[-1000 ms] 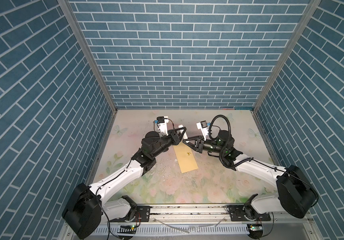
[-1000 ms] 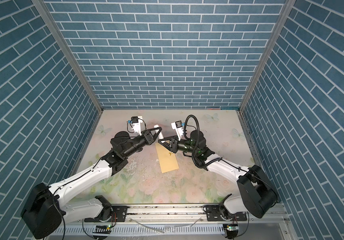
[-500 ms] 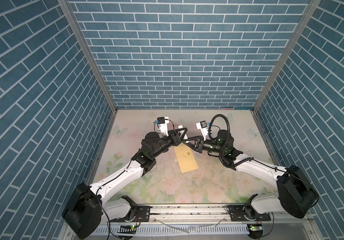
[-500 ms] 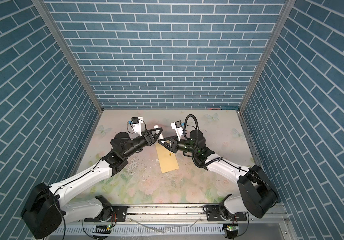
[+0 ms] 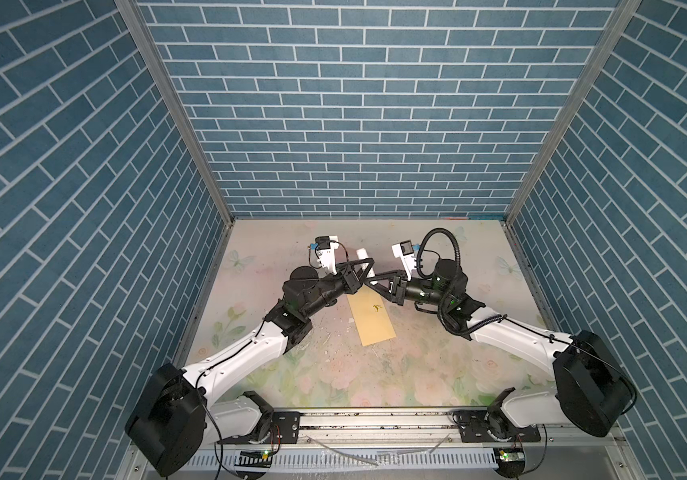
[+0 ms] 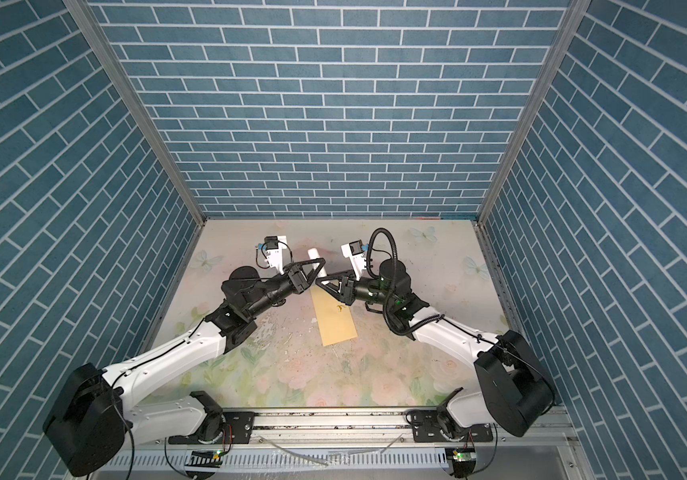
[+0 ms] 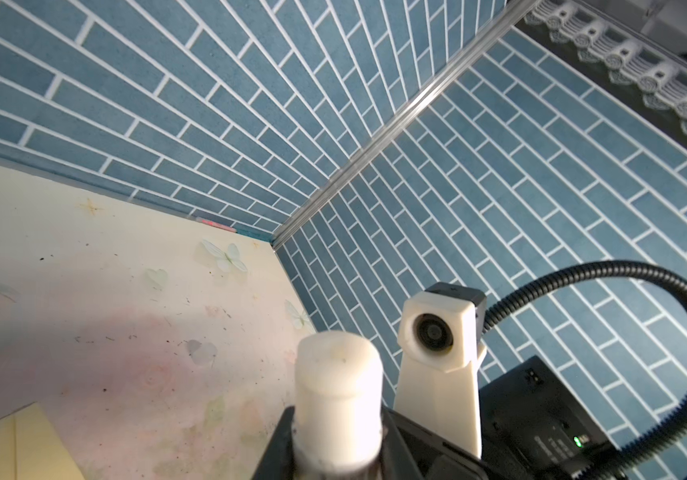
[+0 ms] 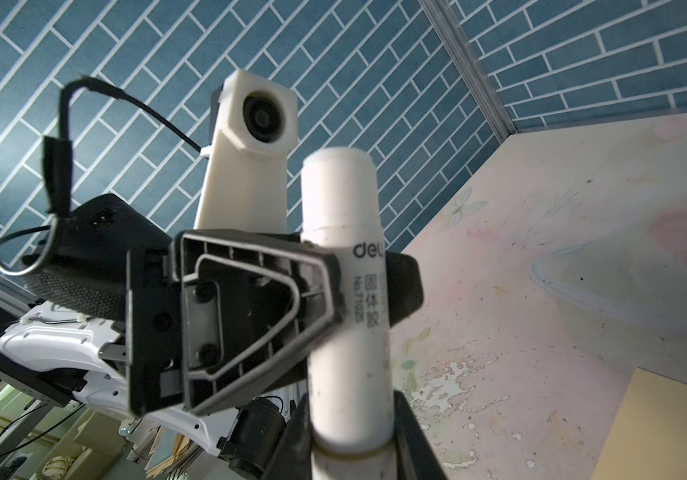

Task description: Place the letter into the envelope and seal it

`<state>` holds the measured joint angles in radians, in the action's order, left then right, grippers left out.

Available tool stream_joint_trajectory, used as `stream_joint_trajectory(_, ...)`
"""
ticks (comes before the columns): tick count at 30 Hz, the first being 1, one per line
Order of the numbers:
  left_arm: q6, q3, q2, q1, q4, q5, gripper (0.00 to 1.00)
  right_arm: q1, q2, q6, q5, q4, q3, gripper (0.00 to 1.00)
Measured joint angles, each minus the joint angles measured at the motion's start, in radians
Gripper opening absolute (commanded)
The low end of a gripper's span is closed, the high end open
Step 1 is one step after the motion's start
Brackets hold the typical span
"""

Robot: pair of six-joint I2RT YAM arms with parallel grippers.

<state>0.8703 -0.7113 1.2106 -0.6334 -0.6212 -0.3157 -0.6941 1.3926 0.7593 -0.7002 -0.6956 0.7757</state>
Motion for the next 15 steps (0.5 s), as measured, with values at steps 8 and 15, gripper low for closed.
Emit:
stream_joint_trajectory(8,0.005,0.000,0.000,0.000,-0.001,0.008,0.00,0.000,0.000,0.001,0.001,-0.002,0.000,0.21)
stream_joint_trajectory(15,0.005,0.001,-0.006,0.000,0.003,0.023,0.00,0.002,-0.001,0.004,0.005,-0.005,-0.001,0.39)
